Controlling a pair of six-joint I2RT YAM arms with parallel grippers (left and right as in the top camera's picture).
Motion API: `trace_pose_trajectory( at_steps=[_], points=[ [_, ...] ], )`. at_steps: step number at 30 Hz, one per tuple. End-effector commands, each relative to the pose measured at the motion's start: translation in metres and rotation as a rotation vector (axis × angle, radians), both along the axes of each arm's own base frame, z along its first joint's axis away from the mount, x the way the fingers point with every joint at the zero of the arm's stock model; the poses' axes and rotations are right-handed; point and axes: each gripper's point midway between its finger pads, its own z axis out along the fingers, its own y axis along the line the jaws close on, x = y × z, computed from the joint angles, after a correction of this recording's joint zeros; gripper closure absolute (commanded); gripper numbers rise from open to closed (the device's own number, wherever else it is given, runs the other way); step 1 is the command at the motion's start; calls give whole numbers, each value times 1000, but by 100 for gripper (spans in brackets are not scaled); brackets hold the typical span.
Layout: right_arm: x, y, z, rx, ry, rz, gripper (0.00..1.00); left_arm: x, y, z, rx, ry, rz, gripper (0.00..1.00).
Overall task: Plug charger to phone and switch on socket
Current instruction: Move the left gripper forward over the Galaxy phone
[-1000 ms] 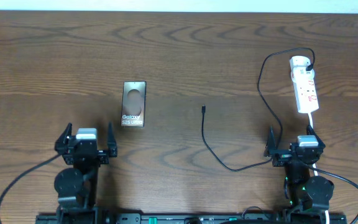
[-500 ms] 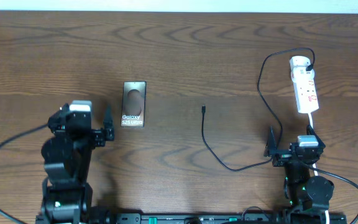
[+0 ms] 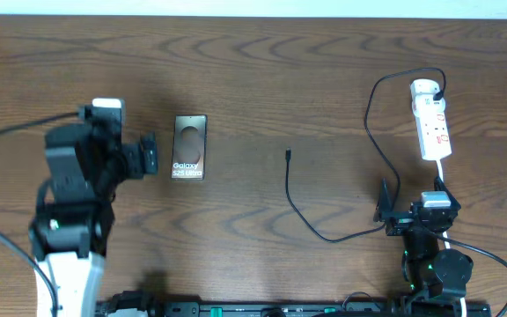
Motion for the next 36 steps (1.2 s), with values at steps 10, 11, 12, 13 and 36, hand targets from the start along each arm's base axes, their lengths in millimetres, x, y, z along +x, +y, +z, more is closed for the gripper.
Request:
trace_pose_trajectory(
  at_steps=[10, 11, 12, 13, 36],
  points=[
    [0, 1, 0, -10, -1, 1, 1, 25, -3, -19, -84, 338, 13, 3],
    [0, 1, 0, -10, -1, 1, 1, 25, -5, -26, -94, 362, 5, 3],
    [0, 1, 0, -10, -1, 1, 1, 27, -8, -32, -108, 385, -5, 3],
    [0, 1, 0, -10, -1, 1, 1, 27, -12, -38, -127, 405, -19, 2],
    [0, 1, 0, -10, -1, 1, 1, 79, -24, -126, -147, 582, 78, 2]
  ],
)
